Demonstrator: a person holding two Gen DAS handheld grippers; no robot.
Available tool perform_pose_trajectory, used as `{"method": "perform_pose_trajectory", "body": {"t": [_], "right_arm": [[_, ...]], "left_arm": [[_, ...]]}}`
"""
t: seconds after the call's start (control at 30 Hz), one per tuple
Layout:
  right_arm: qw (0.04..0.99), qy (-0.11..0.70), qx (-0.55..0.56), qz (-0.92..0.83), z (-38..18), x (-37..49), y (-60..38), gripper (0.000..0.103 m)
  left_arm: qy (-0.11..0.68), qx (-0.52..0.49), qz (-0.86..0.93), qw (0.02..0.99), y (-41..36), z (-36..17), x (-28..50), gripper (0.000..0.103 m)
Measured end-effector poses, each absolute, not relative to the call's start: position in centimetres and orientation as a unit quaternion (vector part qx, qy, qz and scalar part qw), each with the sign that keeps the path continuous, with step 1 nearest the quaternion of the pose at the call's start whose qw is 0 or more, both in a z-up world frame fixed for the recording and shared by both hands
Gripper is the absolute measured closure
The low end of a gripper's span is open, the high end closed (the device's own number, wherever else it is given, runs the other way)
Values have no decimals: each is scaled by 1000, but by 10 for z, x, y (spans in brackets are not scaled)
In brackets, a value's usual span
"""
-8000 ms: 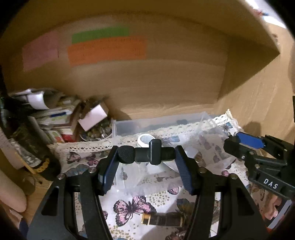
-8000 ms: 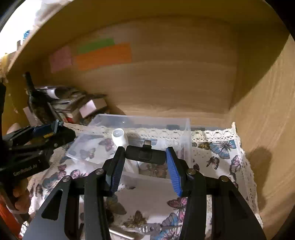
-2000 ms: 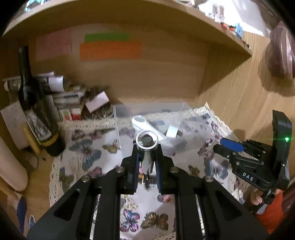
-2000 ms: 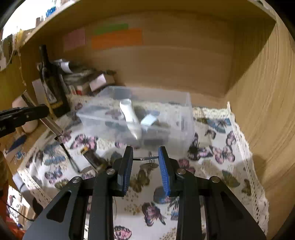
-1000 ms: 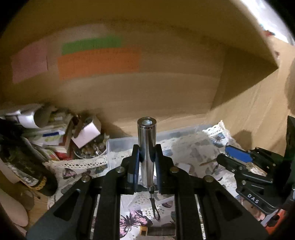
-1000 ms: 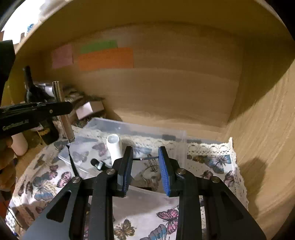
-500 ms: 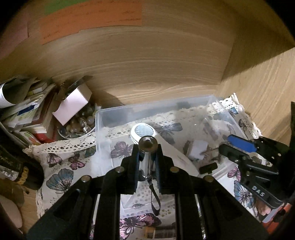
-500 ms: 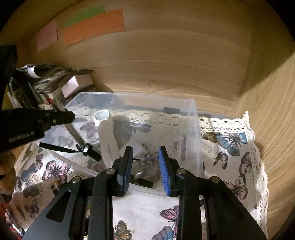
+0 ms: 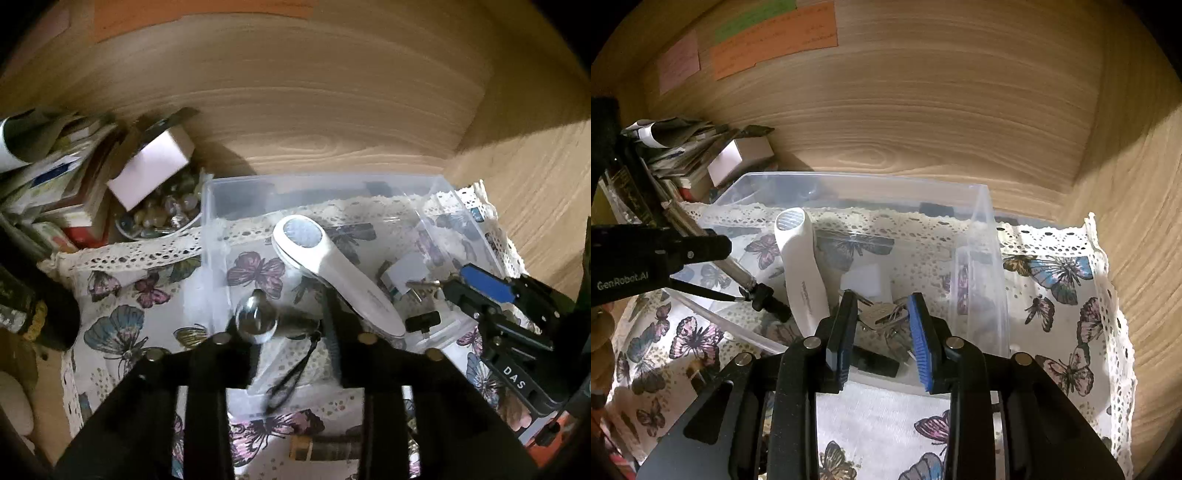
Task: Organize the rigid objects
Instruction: 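Carry the rod with the left tool while the right tool carries the keys into the box, then open the left tool to drop the rod while the right tool releases the keys, then grasp the black-and-gold tube with the left tool while the right tool grasps the black round part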
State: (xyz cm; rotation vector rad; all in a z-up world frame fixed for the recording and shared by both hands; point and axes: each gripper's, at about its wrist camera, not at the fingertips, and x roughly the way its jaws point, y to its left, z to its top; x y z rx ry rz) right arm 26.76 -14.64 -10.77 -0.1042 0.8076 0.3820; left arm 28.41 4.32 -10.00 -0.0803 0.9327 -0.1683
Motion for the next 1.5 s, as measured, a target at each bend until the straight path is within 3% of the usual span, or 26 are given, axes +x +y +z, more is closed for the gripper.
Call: {"method": "perform_pose_trajectory", "body": {"t": [0.17,0.53,0.6,0.7,0.83,1.33,1.43,1.5], "right_arm": [[903,379,-57,193,-100,257,-145,74],[918,328,-67,212,-71,219,-142,38],[920,320,-69,214,-68,211,-141,29],[921,312,-73,221,-64,199,-140,23],[918,318,-74,227,-69,185,-141,22],[868,417,-77,259,-136,169,-122,22],[853,440,-81,270,-147,173,-116,23],[846,451,-84,272,-152,175,-113,32]], "left_arm": [[429,-36,-73,900,47,-86,274,49],[377,-3,-70,924,44,-55,225,15],[370,4,-68,927,43,-52,215,13],[360,18,-70,930,41,-51,197,13],[349,29,-66,934,42,-53,173,7],[430,24,-66,900,60,-129,144,7],[443,27,-69,894,58,-141,144,7],[455,25,-71,887,57,-149,145,7]]}}
